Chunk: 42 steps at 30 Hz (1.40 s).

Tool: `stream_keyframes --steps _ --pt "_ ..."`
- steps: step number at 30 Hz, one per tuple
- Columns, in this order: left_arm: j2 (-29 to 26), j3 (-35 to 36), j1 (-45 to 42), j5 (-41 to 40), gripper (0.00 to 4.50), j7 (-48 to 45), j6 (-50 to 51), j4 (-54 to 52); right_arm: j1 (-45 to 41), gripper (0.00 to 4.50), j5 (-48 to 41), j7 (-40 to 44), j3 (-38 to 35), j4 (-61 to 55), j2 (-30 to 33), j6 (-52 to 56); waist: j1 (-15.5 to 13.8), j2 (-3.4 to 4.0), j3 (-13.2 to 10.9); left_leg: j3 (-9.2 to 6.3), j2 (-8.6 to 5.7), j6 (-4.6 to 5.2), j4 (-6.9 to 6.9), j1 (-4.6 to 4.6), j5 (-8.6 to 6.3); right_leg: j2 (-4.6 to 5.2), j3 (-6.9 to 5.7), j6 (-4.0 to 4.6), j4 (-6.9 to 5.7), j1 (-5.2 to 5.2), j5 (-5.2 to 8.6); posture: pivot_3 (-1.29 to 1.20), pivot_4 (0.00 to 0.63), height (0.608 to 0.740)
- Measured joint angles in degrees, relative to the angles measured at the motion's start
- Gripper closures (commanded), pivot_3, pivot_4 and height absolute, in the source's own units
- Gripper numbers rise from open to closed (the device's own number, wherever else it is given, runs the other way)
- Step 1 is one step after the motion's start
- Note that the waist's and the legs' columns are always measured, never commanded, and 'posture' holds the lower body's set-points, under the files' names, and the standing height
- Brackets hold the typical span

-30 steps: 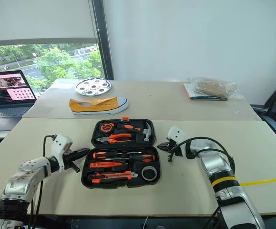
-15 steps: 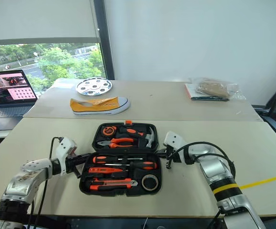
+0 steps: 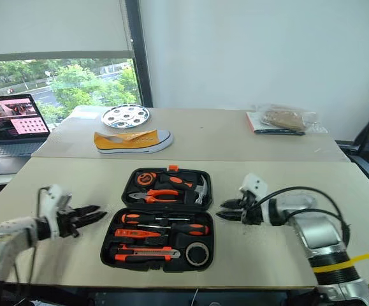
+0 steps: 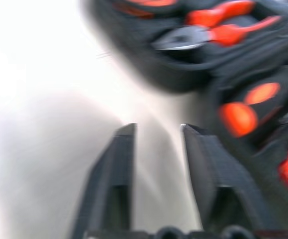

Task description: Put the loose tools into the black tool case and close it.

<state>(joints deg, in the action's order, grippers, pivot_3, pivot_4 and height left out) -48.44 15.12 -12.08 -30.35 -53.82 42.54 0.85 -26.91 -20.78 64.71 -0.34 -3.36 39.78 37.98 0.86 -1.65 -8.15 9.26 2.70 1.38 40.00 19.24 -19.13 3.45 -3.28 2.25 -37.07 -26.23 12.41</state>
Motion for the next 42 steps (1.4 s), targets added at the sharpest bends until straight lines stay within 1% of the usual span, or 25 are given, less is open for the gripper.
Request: stream_keyframes --steps 1,3,4,5,8,11,13,15,17,21,22,23,24,25,29,35,36,40,42 --pt "-0.47 -0.02 -1.13 -1.28 0.81 -0.31 2.36 -0.52 -1.20 1.17 -1.13 -0.56 -0.33 -0.38 0.03 2.46 -0.02 0.00 0.00 0.00 -0.02 0.00 0.01 -0.01 0.00 0.00 0.04 0.00 -0.01 0.01 0.00 0.00 0.150 0.740" --pt "-0.65 -1.39 -5.26 -2.45 0.20 -0.10 7.41 -0.34 -5.33 0.60 -2.09 -2.45 1.18 -1.10 0.94 10.38 -0.07 0.00 0.00 -0.01 -0.04 0.01 0.06 0.01 0.00 -0.01 0.09 0.00 -0.04 0.01 0.00 0.00 0.150 0.740" --pt "-0.57 -2.41 -7.76 -2.77 0.00 0.54 9.96 0.40 -7.63 0.19 -2.22 -3.52 2.41 -0.86 1.42 14.87 -0.08 -0.01 0.00 -0.01 -0.05 0.01 0.07 0.01 0.01 -0.02 0.11 0.00 -0.05 0.02 -0.01 0.00 0.150 0.740" --pt "-0.40 -3.15 -9.90 -2.85 0.00 1.33 11.93 1.06 -9.63 0.04 -2.33 -4.52 3.28 -0.45 1.29 18.18 -0.09 -0.03 -0.01 -0.01 -0.06 0.01 0.10 0.04 0.01 -0.03 0.10 0.02 -0.05 0.01 -0.01 0.00 0.150 0.740" --pt "1.95 -5.02 -17.86 -2.54 0.00 5.92 17.73 3.72 -16.04 0.04 -3.05 -8.55 5.08 2.36 -1.60 27.40 -0.15 -0.04 0.01 -0.02 -0.14 0.01 0.09 0.02 0.03 -0.04 0.14 0.03 -0.06 0.03 -0.03 0.00 0.150 0.740" --pt "3.67 -7.34 -20.41 -0.84 0.00 9.42 20.39 6.32 -18.90 0.04 -2.94 -12.31 6.28 6.34 -4.86 32.08 0.10 -0.04 0.01 -0.01 -0.16 0.01 0.03 0.09 0.02 -0.05 0.12 0.02 -0.06 -0.05 -0.03 0.00 0.150 0.740" --pt "4.56 -9.60 -21.37 -0.07 0.00 10.29 21.82 7.06 -20.43 0.04 -2.53 -14.99 6.61 9.06 -7.25 33.70 0.25 -0.04 0.01 0.00 -0.16 0.01 -0.03 0.15 0.03 -0.06 0.04 0.02 -0.11 -0.08 -0.04 0.00 0.150 0.740" --pt "5.26 -11.07 -22.08 0.59 0.00 10.81 22.30 7.70 -21.77 0.04 -1.85 -16.91 7.60 10.77 -8.33 34.04 0.22 -0.04 0.01 0.03 -0.16 0.00 -0.08 0.17 0.03 -0.05 -0.08 0.02 -0.10 -0.09 -0.03 0.00 0.150 0.740" --pt "6.14 -11.82 -23.24 1.34 0.00 12.08 22.47 9.14 -23.34 0.04 -0.50 -19.74 8.17 13.75 -9.81 34.08 0.18 -0.04 0.01 0.16 -0.15 0.00 -0.07 0.27 0.03 -0.03 -0.23 0.02 -0.06 -0.08 -0.03 0.00 0.150 0.740" --pt "6.30 -12.99 -23.65 2.00 0.00 12.37 22.83 9.17 -23.70 0.04 1.03 -22.78 8.93 17.65 -11.31 34.00 0.21 -0.04 0.00 0.17 -0.14 -0.03 -0.06 0.35 0.04 0.00 -0.37 0.01 -0.06 -0.09 -0.03 0.00 0.150 0.740" --pt "6.30 -13.06 -23.70 2.02 0.00 12.37 22.83 9.17 -23.73 0.28 1.27 -23.24 8.96 18.13 -11.33 34.00 0.21 -0.04 0.01 0.17 -0.14 -0.04 -0.06 0.36 0.05 0.00 -0.38 0.01 -0.06 -0.09 -0.03 0.00 0.150 0.740" --pt "6.31 -13.11 -23.81 2.06 0.26 12.43 22.83 9.25 -23.84 0.55 1.64 -23.75 9.02 18.74 -11.31 34.00 0.22 -0.04 0.00 0.16 -0.14 -0.04 -0.05 0.35 0.05 0.01 -0.38 0.01 -0.07 -0.09 -0.03 0.00 0.150 0.740" --pt "6.35 -13.10 -23.90 2.11 0.53 12.57 22.83 9.50 -23.88 0.69 1.91 -23.81 9.16 19.10 -11.17 34.00 0.22 -0.04 0.00 0.16 -0.14 -0.05 -0.05 0.35 0.06 0.01 -0.39 0.01 -0.07 -0.09 -0.03 0.00 0.150 0.740" --pt "6.47 -13.08 -24.06 2.11 0.77 12.61 22.83 9.74 -23.99 1.09 2.08 -23.81 9.69 19.17 -11.04 34.00 0.23 -0.04 0.01 0.16 -0.14 -0.06 -0.04 0.33 0.06 0.00 -0.38 0.01 -0.08 -0.08 -0.03 0.00 0.150 0.740" --pt "7.93 -13.35 -24.59 2.10 2.19 12.73 22.57 9.85 -24.30 2.43 2.11 -23.65 10.86 19.25 -10.98 34.00 0.23 -0.03 0.01 0.16 -0.15 -0.11 0.00 0.27 0.09 0.01 -0.37 0.01 -0.07 -0.05 -0.03 0.00 0.150 0.740" --pt "8.86 -12.51 -24.72 1.98 4.31 13.35 22.52 9.97 -24.95 4.46 1.55 -23.94 10.33 20.23 -11.88 34.82 0.17 -0.03 0.08 0.14 -0.14 -0.20 0.12 0.00 0.14 0.06 -0.22 0.06 -0.13 0.13 -0.06 0.00 0.150 0.740" --pt "8.92 -12.21 -24.71 1.97 4.44 13.54 22.71 10.14 -24.95 4.50 1.49 -23.99 10.02 20.44 -11.98 34.91 0.17 -0.04 0.14 0.12 -0.13 -0.22 0.15 -0.02 0.15 0.06 -0.22 0.08 -0.13 0.18 -0.08 0.00 0.150 0.740" --pt "10.22 -10.40 -24.13 1.89 4.44 14.45 22.34 10.93 -24.90 4.50 1.50 -25.13 8.95 20.99 -12.75 34.83 0.14 -0.02 0.23 -0.09 -0.13 -0.20 0.19 -0.06 0.22 0.08 -0.08 0.11 -0.18 0.19 -0.13 0.00 0.150 0.740" --pt "11.08 -8.62 -23.44 1.65 4.44 14.69 21.99 11.28 -24.09 4.50 1.46 -25.30 8.07 20.98 -13.21 33.18 0.17 -0.02 0.25 -0.13 -0.12 -0.21 0.21 -0.07 0.23 0.07 -0.04 0.11 -0.21 0.19 -0.15 0.00 0.150 0.740"
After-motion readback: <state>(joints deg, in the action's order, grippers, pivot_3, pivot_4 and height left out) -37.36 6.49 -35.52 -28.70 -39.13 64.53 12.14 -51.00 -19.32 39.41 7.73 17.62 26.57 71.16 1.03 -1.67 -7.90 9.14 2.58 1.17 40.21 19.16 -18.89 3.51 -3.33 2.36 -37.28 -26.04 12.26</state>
